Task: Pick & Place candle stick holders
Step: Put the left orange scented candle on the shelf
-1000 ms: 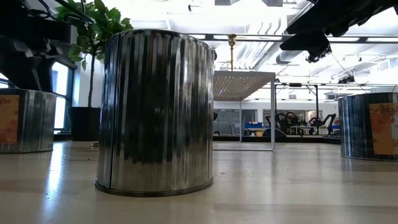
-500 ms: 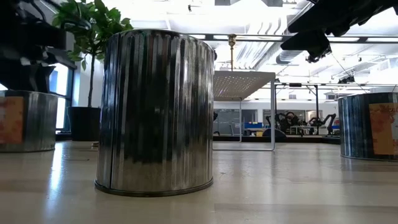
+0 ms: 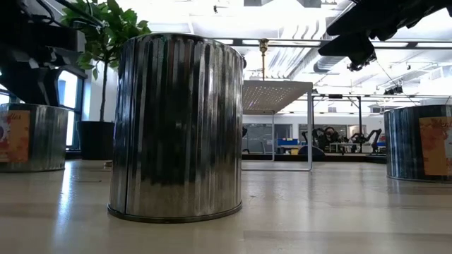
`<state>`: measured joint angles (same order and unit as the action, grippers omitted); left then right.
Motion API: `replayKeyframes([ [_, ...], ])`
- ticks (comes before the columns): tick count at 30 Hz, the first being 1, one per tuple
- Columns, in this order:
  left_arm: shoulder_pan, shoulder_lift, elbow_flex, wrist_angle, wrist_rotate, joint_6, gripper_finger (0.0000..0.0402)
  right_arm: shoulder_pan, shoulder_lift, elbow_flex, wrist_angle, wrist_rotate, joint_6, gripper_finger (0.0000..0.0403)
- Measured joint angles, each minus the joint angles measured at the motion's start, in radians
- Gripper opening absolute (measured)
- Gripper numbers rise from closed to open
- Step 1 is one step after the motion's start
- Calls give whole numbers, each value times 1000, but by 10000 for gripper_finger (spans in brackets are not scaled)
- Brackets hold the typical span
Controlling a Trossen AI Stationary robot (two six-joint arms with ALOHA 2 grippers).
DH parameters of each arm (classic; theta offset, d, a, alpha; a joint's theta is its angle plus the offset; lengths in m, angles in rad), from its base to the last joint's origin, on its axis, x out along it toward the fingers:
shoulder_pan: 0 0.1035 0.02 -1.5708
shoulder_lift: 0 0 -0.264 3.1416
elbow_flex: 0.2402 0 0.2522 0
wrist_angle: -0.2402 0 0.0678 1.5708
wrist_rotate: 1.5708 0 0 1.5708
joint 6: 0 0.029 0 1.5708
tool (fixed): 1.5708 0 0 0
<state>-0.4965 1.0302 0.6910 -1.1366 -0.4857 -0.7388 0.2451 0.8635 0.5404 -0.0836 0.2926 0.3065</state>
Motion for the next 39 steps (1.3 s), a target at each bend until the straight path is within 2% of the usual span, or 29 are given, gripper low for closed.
replayKeyframes([
  [4,0,0,0,0,0,-3,126,0,0,0,0,8,0,243],
  [19,0,0,1,11,13,-18,43,0,0,0,0,-7,7,243],
  [32,0,0,0,19,29,-26,23,0,0,0,0,-15,11,243],
  [39,0,-3,-68,86,37,-12,21,0,0,0,0,-15,11,243],
])
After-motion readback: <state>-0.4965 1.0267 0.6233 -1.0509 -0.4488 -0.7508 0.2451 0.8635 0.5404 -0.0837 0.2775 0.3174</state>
